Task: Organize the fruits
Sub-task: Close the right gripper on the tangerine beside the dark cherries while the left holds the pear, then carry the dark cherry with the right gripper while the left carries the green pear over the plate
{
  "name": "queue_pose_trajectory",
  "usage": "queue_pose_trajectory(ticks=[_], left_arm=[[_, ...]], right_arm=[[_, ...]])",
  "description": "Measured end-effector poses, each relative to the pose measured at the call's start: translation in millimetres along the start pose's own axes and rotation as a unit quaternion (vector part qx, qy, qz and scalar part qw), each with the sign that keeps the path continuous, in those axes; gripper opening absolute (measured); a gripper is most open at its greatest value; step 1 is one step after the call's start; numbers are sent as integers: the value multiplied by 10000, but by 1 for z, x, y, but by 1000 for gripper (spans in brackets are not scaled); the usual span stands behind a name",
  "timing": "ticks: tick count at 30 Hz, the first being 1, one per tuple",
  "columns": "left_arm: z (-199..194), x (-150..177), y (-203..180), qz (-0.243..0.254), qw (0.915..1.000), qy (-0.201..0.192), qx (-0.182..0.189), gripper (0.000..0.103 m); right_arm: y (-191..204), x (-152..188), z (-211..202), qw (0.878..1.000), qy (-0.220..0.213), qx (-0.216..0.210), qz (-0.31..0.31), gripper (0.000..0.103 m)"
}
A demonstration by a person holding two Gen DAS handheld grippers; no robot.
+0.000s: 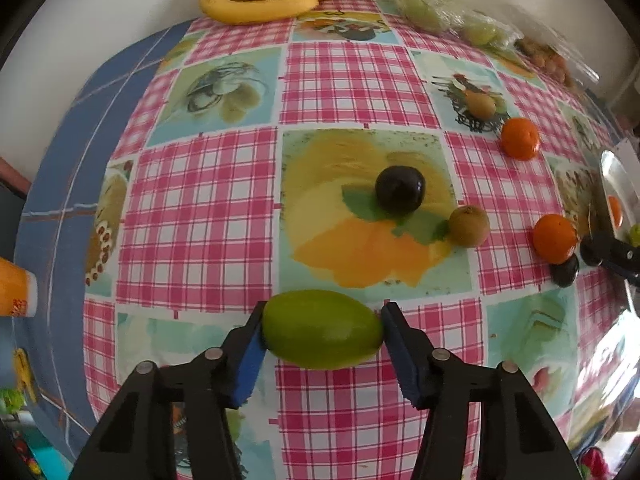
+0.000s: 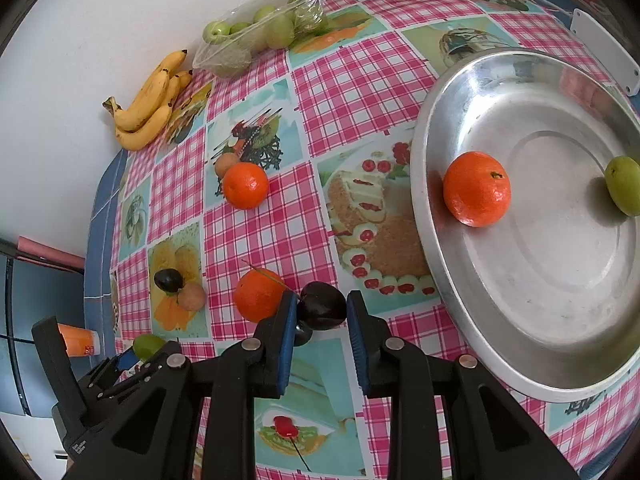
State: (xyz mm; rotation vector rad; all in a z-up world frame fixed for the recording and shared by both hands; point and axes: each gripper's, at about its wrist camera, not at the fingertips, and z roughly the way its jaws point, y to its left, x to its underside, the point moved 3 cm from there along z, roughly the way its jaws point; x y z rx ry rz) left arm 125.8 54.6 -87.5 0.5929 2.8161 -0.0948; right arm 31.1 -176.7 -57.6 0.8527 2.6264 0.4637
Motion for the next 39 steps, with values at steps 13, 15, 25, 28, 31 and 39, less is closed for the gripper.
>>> queue_pose_trajectory(ticks=[13, 15, 25, 28, 31, 39], left_arm=[[-37, -12, 21, -355, 9982, -473, 81, 58], [-48, -15, 22, -390, 9972, -629, 94, 58], [-80, -24, 3, -435, 9929, -1105, 81, 58], [-82, -27, -8, -333, 9930, -1135, 76, 58], [-82, -28, -20, -241, 9933, -1131, 94, 58], [-86, -32, -68, 142, 9932, -1148, 161, 58]], right_arm=[[0, -2, -9, 9999, -62, -79, -27, 27], [1, -2, -13, 9999, -115, -110, -59, 26], [-3, -5, -28, 9995, -269, -110, -81, 27], [-12, -7, -33, 9995, -324, -9, -25, 26], [-23, -10, -38, 9992, -382, 51, 52, 27], [-62, -18, -57, 9978, -530, 191, 357, 27]])
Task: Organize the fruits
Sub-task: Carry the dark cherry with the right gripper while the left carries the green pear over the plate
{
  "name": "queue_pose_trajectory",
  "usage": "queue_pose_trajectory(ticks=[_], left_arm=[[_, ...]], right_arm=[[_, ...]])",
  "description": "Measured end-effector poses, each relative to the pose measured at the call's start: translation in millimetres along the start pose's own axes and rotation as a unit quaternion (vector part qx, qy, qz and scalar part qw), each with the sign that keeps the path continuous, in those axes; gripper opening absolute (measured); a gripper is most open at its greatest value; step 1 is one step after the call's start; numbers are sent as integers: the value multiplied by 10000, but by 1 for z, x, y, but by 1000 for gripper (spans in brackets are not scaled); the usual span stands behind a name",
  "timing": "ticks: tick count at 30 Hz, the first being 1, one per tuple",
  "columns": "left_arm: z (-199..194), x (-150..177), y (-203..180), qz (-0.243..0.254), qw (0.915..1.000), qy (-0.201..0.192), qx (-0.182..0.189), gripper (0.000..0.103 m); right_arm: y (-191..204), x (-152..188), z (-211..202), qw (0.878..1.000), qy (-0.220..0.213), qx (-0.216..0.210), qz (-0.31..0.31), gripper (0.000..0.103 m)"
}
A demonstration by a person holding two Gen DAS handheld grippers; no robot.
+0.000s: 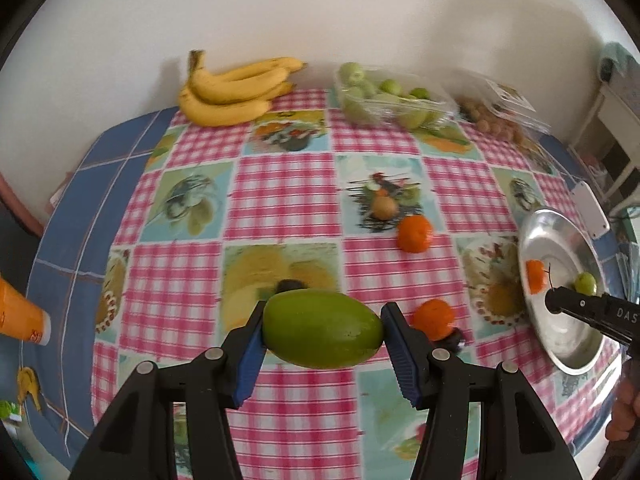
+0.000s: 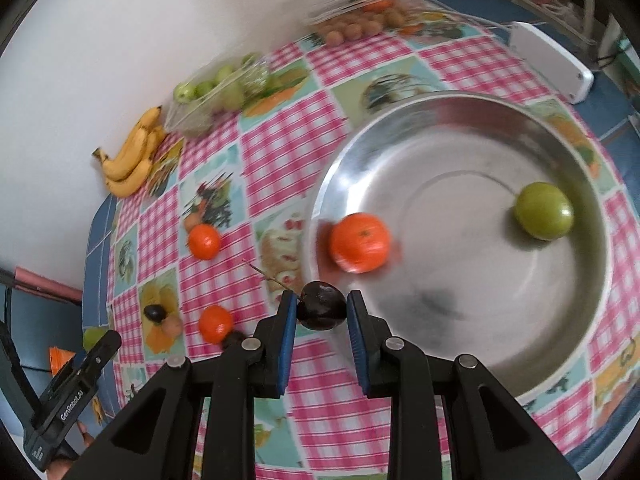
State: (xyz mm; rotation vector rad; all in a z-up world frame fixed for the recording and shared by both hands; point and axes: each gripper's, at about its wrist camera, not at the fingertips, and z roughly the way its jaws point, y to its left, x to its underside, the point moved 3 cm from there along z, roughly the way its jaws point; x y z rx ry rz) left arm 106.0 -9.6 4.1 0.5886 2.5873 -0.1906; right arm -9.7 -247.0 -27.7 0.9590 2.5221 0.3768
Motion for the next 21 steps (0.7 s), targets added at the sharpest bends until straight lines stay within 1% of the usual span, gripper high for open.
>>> queue_pose_trajectory(ticks=[3, 12, 16, 21], left_arm=[[0, -1, -23, 186, 9998, 5, 109, 58], [-1, -2, -79, 680, 9975, -39, 194, 58], [-1, -1, -111, 972, 9948, -81, 286, 58], [0, 4, -162, 1464, 9879, -95, 509, 58]], right_arm=[[-18, -4, -7, 9999, -57, 23, 153, 27], [-65, -15, -26, 9976, -269, 76, 638, 27], [-85, -18, -33, 9959, -317, 112, 837, 27], [-108, -19, -42, 9939, -403, 192, 1013, 27]])
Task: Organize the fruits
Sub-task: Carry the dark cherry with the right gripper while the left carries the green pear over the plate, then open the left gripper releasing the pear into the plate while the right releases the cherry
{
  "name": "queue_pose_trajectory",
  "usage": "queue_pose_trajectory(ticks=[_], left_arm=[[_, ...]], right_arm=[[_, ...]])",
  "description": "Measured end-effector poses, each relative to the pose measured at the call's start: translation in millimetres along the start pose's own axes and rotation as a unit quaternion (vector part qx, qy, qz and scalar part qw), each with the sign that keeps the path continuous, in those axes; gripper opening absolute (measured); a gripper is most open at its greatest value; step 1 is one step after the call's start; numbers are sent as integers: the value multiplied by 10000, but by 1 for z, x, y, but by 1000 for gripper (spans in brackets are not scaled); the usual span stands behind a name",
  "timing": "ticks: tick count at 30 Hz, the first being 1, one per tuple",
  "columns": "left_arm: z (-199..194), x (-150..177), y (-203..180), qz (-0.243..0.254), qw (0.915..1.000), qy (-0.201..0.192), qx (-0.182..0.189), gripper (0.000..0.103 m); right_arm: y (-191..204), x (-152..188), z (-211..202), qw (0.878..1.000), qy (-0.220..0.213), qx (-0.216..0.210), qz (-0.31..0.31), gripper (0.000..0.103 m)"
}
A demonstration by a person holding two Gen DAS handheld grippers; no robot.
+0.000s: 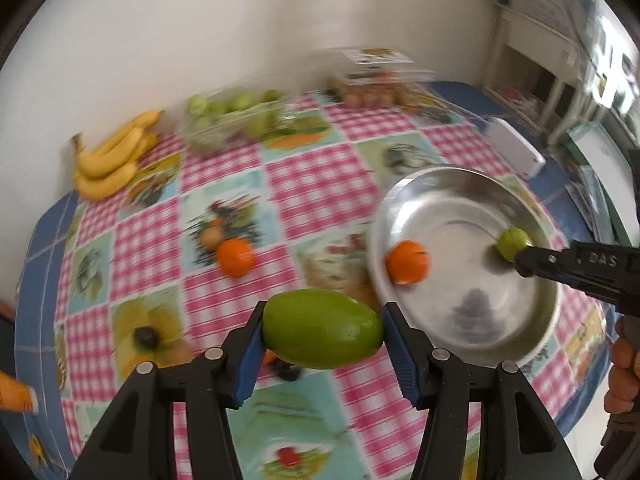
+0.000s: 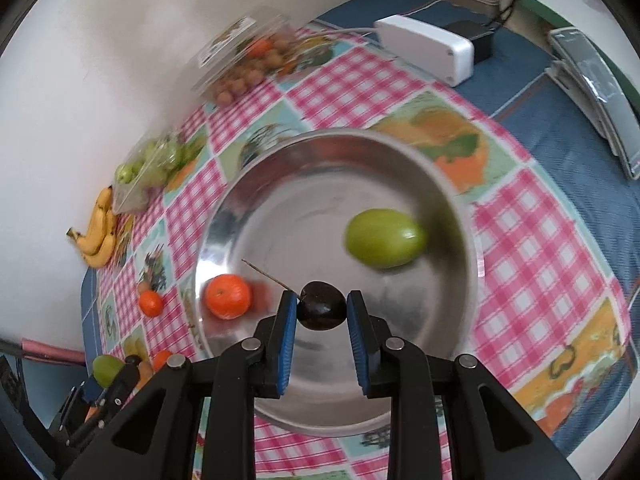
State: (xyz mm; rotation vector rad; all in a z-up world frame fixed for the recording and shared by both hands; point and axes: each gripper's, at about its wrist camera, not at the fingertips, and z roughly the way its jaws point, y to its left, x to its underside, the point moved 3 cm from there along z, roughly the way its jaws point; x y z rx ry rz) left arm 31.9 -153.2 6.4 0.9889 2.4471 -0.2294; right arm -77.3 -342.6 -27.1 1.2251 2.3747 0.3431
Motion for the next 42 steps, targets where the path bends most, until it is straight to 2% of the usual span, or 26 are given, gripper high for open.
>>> queue_pose_trajectory(ticks=[5, 12, 21, 42], left_arm=[[9, -4, -40, 424, 9991, 11, 94, 58], [26, -4, -69, 726, 9971, 78, 198, 58], [48, 2, -86, 851, 9958, 274, 194, 59], [68, 10, -104, 1081, 9930, 461, 143, 59]], right_arm=[[-10, -3, -8, 9999, -122, 18, 41, 27], [-16, -2, -10, 9999, -106, 92, -21, 27], [-15, 4, 1, 9996, 113, 159, -184, 27], [-19, 9, 23, 9980, 425, 420, -185, 27]])
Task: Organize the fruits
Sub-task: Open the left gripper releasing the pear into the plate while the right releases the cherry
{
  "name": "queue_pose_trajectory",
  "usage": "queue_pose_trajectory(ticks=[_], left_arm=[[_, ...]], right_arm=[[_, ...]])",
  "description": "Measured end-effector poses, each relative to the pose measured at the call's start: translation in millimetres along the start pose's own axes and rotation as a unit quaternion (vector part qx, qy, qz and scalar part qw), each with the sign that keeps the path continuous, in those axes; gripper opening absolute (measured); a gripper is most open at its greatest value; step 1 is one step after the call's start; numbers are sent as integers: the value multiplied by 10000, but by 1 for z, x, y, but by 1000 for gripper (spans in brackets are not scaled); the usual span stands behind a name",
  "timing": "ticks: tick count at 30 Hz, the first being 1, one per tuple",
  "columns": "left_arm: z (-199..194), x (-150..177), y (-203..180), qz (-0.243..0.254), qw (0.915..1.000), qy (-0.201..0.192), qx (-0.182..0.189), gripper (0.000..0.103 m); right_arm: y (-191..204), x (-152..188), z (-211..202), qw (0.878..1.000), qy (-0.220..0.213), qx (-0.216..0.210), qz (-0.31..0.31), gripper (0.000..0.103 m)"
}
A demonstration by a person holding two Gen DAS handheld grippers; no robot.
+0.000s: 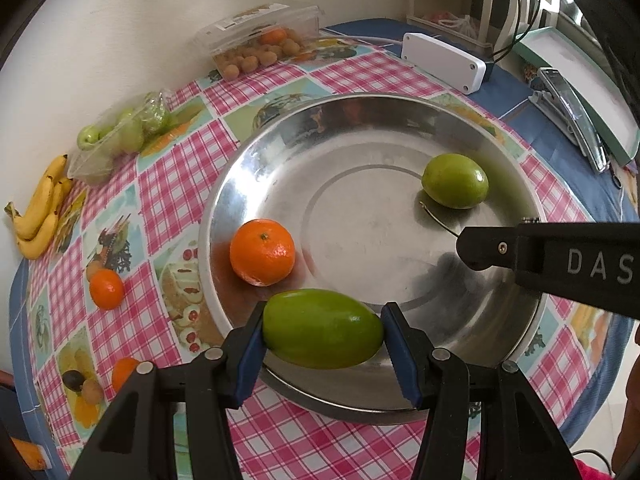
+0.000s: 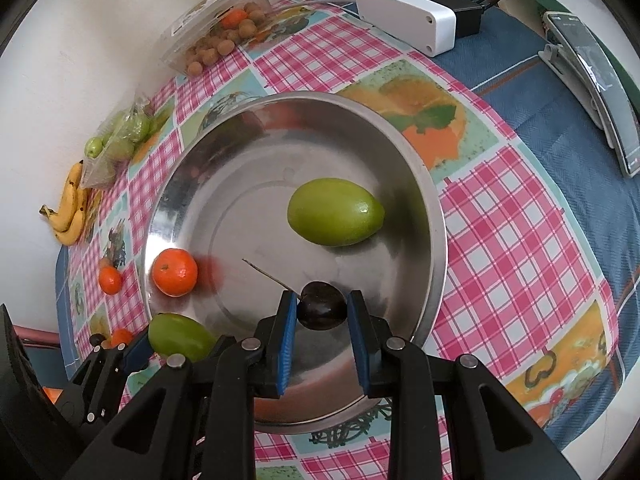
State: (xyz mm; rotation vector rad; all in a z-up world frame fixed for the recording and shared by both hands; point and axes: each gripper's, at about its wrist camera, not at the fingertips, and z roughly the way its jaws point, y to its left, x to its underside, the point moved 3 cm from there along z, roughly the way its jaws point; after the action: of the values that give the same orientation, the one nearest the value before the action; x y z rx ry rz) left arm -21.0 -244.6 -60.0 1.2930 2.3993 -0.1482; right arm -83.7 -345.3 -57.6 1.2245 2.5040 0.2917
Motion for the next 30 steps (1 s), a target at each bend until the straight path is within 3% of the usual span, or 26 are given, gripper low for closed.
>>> queue_pose_trajectory(ticks=[14, 18, 21, 25, 30], left_arm=[[-1, 1, -1, 126, 9999, 11, -86, 65], [-4, 1, 0, 130, 9999, -20, -99, 68], [-9, 1, 2, 105, 9999, -71, -104, 69], [-16, -1, 6, 19, 9999, -143, -94, 74], [-21, 0, 22, -352, 9992, -174, -119, 74]], right_arm=[[-4, 1, 2, 9999, 65, 107, 26, 29], [-3, 1, 0, 9999, 1, 122, 12, 41], [-2, 0, -4, 9999, -65, 88, -10, 43], [1, -1, -14, 9997, -239, 78, -67, 59], [2, -4, -22, 9992, -385, 89, -92, 63]])
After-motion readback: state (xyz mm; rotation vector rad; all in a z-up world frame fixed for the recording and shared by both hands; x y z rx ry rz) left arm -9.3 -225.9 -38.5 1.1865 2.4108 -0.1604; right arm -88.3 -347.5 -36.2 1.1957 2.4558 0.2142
